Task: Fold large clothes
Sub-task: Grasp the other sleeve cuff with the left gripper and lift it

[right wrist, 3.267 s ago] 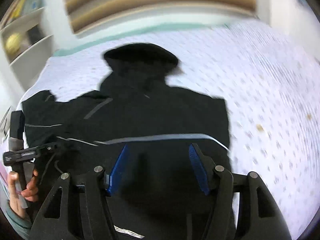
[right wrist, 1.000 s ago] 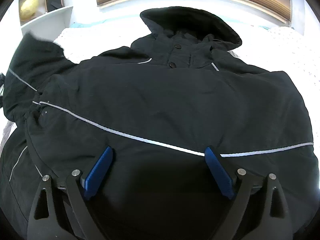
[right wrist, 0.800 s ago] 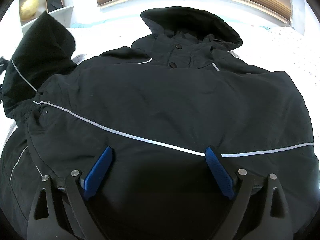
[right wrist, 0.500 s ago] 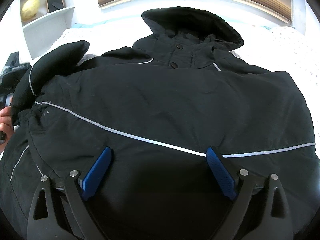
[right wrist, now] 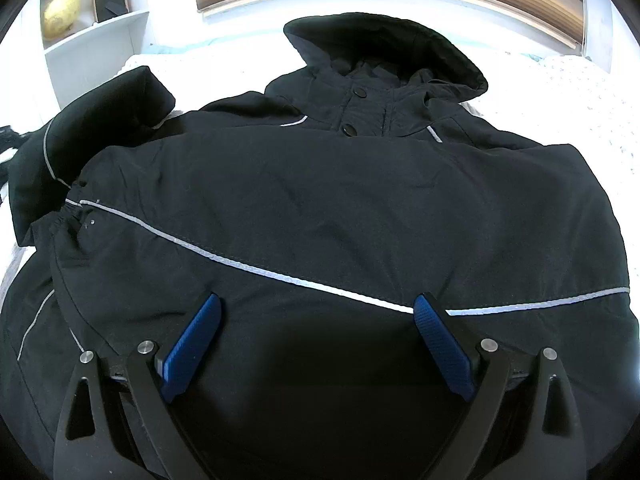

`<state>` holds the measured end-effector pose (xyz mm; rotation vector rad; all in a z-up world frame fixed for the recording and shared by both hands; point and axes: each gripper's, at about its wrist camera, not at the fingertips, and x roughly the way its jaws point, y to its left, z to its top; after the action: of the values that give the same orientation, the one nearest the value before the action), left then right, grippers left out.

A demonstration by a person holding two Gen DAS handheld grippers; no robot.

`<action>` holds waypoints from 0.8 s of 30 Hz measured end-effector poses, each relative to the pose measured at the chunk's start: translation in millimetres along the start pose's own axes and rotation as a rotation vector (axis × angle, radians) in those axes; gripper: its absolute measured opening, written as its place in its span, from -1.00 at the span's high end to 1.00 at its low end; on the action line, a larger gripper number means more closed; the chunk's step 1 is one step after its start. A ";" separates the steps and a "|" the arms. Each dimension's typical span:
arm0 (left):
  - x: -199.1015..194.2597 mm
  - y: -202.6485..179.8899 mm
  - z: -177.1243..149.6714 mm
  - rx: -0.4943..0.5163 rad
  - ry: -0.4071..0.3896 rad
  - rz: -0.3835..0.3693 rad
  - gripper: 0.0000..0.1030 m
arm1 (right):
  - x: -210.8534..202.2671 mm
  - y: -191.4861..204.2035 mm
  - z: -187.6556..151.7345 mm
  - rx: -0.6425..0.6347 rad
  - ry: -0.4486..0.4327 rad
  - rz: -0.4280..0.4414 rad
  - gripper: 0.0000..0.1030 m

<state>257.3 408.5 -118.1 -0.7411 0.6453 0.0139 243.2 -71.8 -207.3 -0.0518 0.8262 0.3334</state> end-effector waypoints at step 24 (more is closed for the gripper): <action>-15.0 -14.7 14.2 0.116 -0.149 0.155 0.71 | 1.4 -1.5 -1.4 -0.001 -0.013 0.029 -1.00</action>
<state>256.3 409.6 -92.8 -0.5711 0.5552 0.1711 243.6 -73.0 -209.4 -0.0387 0.8150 0.3611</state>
